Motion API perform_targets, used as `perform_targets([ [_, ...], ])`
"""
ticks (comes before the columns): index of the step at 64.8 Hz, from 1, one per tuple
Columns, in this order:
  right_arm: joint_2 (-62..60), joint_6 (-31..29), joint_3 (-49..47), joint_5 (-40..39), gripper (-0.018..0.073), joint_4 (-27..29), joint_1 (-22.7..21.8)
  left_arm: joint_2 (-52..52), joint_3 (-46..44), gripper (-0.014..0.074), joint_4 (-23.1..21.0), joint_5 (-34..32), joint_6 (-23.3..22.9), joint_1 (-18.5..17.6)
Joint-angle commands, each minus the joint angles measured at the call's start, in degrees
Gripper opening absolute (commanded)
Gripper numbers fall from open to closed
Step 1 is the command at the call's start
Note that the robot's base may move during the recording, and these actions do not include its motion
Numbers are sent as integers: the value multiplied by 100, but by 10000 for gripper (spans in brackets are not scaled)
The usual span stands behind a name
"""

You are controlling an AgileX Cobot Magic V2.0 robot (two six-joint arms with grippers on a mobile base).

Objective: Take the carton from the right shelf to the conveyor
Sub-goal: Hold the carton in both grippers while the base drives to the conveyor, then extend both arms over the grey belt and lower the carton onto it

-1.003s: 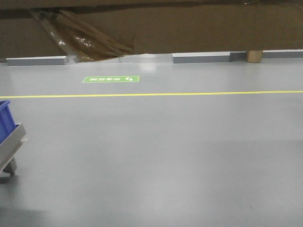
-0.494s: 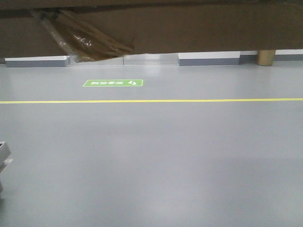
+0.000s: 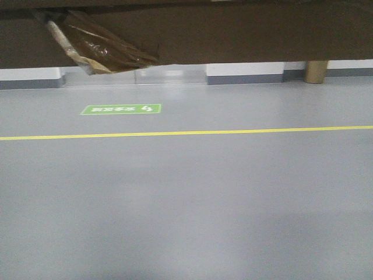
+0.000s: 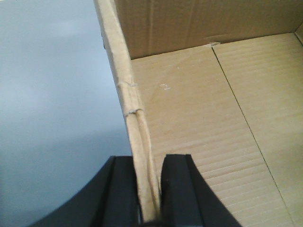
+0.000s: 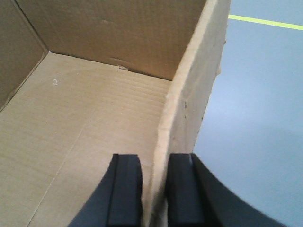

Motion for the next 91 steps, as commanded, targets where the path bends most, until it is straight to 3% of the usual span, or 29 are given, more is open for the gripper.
perform_targets([
  [1,-102,-188,-47,-258,-66,203,44,-29,-17,-19,82,-270,68,-33],
  [46,-102,-188,-47,-258,-66,203,44,-29,-17,-19,164,-270,68,-33],
  [91,-102,-188,-47,-258,-66,203,44,-39,-17,-19,1455,-270,68,-33],
])
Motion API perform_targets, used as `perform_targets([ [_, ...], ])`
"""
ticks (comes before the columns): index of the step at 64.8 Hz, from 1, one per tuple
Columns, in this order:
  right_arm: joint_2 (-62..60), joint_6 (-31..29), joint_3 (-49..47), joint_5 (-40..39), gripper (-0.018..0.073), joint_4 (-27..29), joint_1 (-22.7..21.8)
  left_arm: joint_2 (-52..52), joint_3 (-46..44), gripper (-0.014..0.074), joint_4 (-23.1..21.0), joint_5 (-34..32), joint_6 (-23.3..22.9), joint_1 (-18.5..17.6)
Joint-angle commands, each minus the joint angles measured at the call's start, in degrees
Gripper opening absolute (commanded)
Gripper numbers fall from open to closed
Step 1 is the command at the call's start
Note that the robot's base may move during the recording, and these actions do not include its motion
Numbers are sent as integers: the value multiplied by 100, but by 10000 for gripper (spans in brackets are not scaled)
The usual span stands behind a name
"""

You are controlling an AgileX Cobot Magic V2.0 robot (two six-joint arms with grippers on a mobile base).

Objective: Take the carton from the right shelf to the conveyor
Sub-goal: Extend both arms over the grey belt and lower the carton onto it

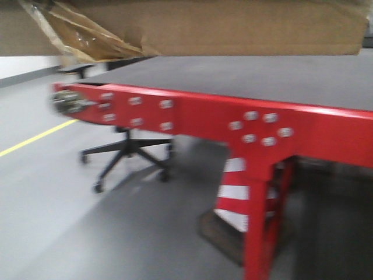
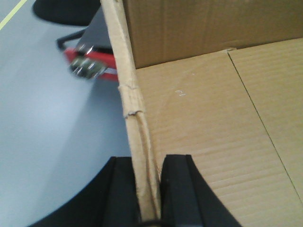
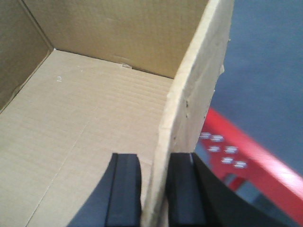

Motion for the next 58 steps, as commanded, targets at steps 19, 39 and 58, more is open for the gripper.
perform_targets([
  [19,-122,-188,-47,-94,-66,122,34,-39,-17,-19,1107,-118,82,3],
  [39,-122,-188,-47,-94,-66,122,34,-39,-17,-19,1493,-118,82,3],
  [58,-122,-188,-47,-94,-66,122,34,-39,-17,-19,1503,-118,82,3],
])
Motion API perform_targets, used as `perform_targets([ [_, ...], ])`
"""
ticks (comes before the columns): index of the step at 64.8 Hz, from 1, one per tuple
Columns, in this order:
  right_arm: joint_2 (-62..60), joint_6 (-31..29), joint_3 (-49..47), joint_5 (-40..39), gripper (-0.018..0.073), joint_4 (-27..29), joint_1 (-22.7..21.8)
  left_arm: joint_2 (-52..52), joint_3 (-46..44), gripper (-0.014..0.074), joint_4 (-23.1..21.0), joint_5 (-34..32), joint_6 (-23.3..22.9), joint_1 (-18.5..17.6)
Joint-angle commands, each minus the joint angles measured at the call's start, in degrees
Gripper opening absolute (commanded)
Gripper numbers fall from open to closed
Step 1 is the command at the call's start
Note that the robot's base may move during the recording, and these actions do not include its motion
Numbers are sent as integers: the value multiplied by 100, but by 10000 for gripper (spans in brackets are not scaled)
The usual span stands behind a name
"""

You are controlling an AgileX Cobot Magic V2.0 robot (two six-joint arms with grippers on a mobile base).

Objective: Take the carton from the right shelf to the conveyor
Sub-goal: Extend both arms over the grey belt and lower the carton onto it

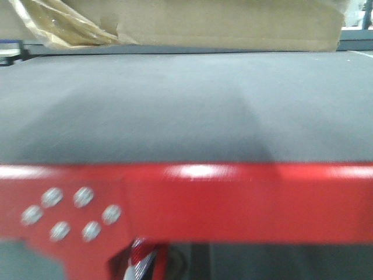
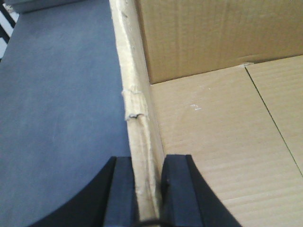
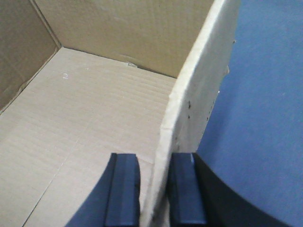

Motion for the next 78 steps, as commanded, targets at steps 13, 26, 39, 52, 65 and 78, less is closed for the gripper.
perform_targets([
  [13,-132,-236,-47,-25,-66,14,6,-61,-17,-19,859,48,101,72],
  [26,-132,-236,-47,-25,-66,14,6,-61,-17,-19,859,48,101,72],
  [39,-132,-236,-47,-25,-66,14,6,-61,-17,-19,859,48,101,72],
  [52,-132,-236,-47,-25,-66,14,6,-61,-17,-19,859,48,101,72],
  [65,-132,-236,-47,-25,-66,14,6,-61,-17,-19,859,48,101,72],
  [78,-132,-236,-47,-25,-66,14,6,-61,-17,-19,859,48,101,72],
])
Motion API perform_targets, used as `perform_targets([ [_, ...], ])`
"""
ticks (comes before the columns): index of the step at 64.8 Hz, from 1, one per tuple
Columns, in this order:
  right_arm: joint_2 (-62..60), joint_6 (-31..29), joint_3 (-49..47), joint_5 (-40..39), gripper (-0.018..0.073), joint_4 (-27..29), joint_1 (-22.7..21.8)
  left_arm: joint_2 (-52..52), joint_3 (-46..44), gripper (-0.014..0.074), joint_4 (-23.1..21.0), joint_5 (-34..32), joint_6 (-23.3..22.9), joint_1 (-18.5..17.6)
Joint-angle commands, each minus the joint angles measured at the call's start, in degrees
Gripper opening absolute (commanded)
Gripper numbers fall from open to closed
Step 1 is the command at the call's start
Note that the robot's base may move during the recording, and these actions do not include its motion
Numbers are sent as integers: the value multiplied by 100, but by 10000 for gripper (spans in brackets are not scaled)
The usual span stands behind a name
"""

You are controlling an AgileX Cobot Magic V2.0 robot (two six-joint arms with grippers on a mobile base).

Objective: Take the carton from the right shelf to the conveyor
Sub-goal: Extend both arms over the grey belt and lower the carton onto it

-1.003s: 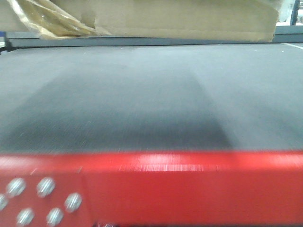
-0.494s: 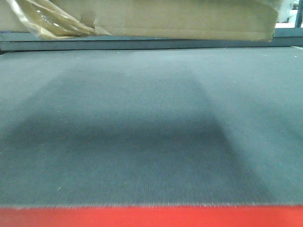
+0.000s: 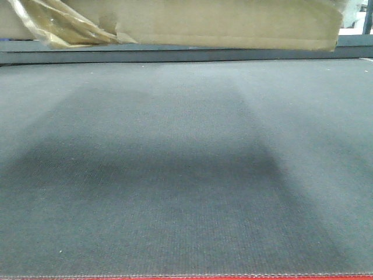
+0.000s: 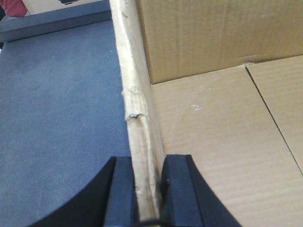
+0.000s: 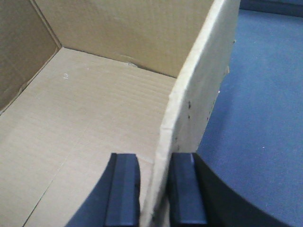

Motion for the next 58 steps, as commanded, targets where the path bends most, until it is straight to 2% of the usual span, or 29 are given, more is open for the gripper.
perform_targets([
  [1,-132,-246,-47,-5,-66,3,6,-61,-17,-19,846,61,110,72],
  [43,-132,-246,-47,-153,-66,29,6,-61,-17,-19,833,61,110,72],
  [48,-132,-246,-47,-124,-66,47,6,-61,-17,-19,524,-49,110,72],
  [58,63,-246,-47,-132,-66,47,-179,100,-4,-19,-647,-543,99,336],
])
